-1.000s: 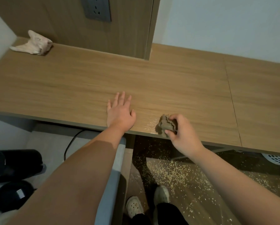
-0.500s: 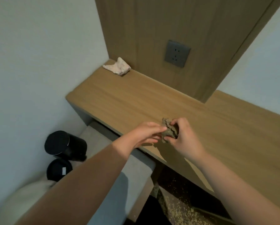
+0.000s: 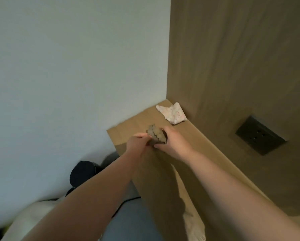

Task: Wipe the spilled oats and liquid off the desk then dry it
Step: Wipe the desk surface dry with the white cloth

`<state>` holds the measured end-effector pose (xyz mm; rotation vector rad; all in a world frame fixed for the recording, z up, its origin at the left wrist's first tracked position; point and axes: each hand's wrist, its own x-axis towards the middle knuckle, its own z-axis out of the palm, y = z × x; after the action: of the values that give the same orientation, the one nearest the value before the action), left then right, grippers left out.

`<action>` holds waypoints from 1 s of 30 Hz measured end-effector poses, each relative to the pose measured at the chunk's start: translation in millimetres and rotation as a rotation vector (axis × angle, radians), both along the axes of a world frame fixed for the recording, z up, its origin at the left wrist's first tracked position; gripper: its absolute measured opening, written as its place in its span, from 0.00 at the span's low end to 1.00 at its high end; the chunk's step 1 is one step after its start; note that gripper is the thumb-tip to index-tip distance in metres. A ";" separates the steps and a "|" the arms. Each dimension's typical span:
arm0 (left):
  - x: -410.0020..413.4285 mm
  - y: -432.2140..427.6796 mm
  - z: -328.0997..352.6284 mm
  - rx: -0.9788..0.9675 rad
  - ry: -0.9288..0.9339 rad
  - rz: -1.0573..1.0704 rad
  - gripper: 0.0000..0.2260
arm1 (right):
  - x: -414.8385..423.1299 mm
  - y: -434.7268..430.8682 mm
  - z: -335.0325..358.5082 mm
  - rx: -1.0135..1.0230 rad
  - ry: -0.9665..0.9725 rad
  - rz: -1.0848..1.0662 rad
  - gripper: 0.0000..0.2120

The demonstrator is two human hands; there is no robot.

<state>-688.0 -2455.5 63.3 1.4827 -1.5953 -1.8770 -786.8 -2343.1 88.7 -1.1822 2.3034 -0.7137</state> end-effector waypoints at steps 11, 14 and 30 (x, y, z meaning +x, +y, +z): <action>-29.0 -42.9 -58.2 -1.105 -0.713 -1.073 0.28 | -107.4 -46.3 -54.2 0.457 0.440 0.094 0.18; -33.1 -47.7 -64.3 -1.086 -0.759 -1.086 0.30 | -113.4 -38.5 -59.4 0.552 0.451 0.120 0.22; -29.5 40.3 22.0 -0.403 -0.085 -1.031 0.11 | -40.7 113.5 38.5 0.021 -0.442 -0.344 0.05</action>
<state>-717.4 -2415.1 85.3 0.5688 -2.9017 -1.6766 -827.6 -2229.5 127.2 -0.5456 2.1376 -0.9588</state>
